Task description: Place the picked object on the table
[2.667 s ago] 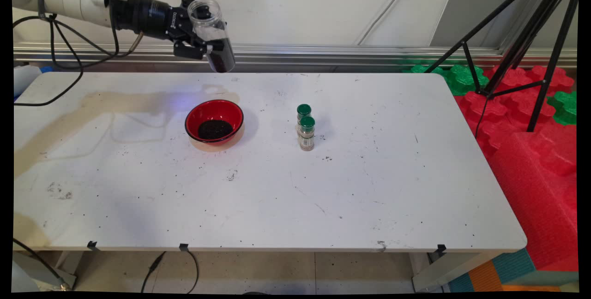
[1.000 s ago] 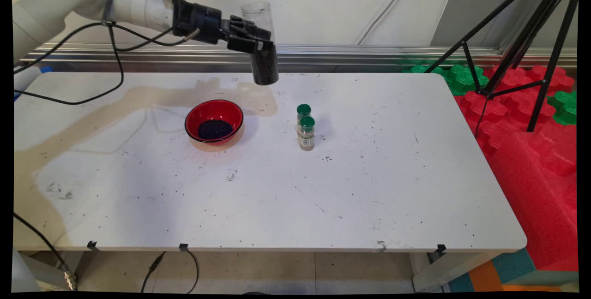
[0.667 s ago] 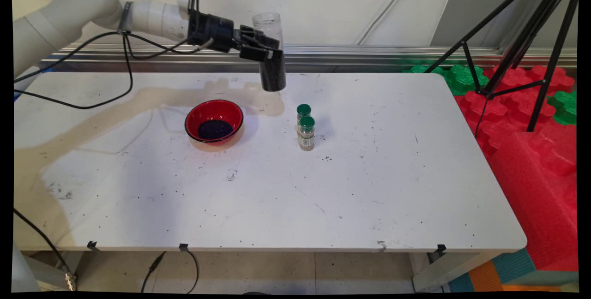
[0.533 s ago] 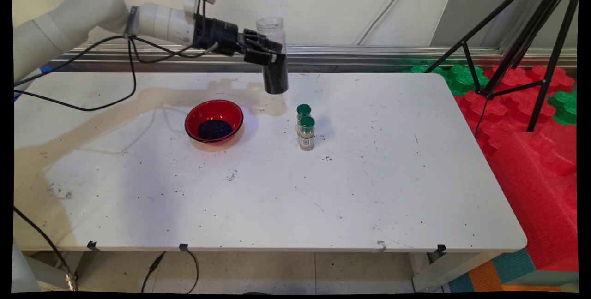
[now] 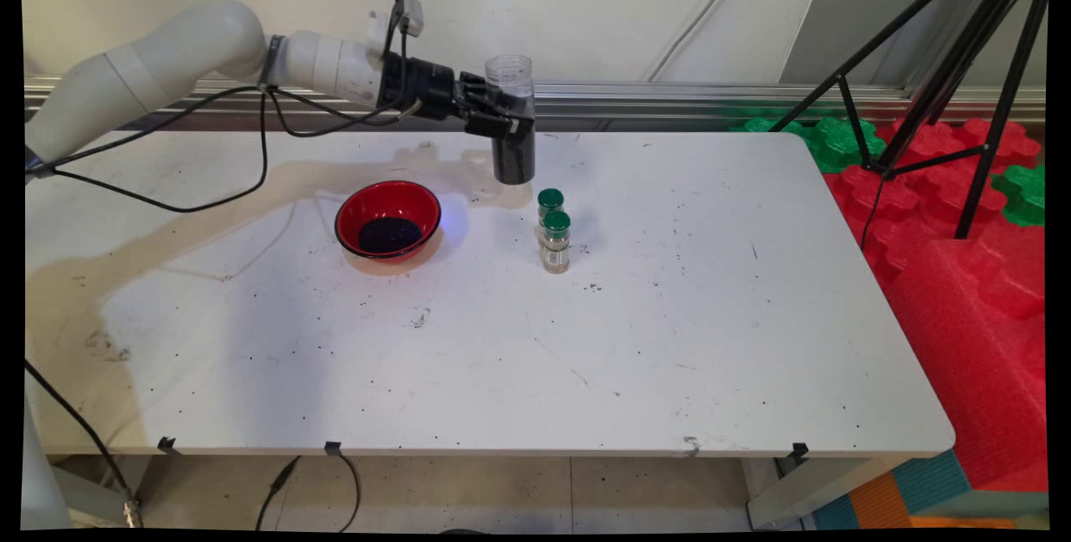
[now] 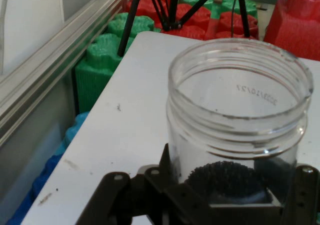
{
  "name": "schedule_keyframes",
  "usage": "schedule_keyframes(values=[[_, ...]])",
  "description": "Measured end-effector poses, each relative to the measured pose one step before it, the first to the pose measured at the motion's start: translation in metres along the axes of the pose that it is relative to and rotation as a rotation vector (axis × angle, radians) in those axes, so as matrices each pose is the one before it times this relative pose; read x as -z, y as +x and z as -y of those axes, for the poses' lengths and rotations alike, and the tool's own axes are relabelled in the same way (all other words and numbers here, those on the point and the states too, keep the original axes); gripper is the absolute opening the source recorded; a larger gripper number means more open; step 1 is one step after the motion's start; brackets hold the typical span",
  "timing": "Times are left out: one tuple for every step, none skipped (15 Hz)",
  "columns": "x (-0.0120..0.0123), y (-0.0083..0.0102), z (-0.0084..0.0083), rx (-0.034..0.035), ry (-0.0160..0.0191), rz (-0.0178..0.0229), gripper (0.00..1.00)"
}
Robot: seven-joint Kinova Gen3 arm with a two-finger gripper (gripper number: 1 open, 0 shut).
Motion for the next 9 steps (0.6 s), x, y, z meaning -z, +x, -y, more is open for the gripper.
schedule_keyframes(values=[[-0.00324,-0.00269,0.00068,-0.00182,0.00376,0.00316,0.0],[-0.00321,-0.00247,0.00061,-0.00187,0.00271,0.00371,0.0],[-0.00237,-0.00201,0.00043,-0.00158,0.00237,0.00304,0.0],[-0.00241,-0.00232,0.00042,-0.00163,0.00253,0.00393,0.0],[-0.00189,-0.00187,0.00028,-0.00118,0.00171,0.00323,0.0],[-0.0019,-0.00204,0.0002,-0.00125,0.00156,0.00378,0.0],[-0.00188,-0.00176,0.00014,-0.00155,0.00082,0.00377,0.0],[-0.00124,-0.00145,0.00007,-0.00095,0.00111,0.00284,0.0],[-0.00137,-0.00143,-0.00009,-0.00123,0.00056,0.00342,0.0]])
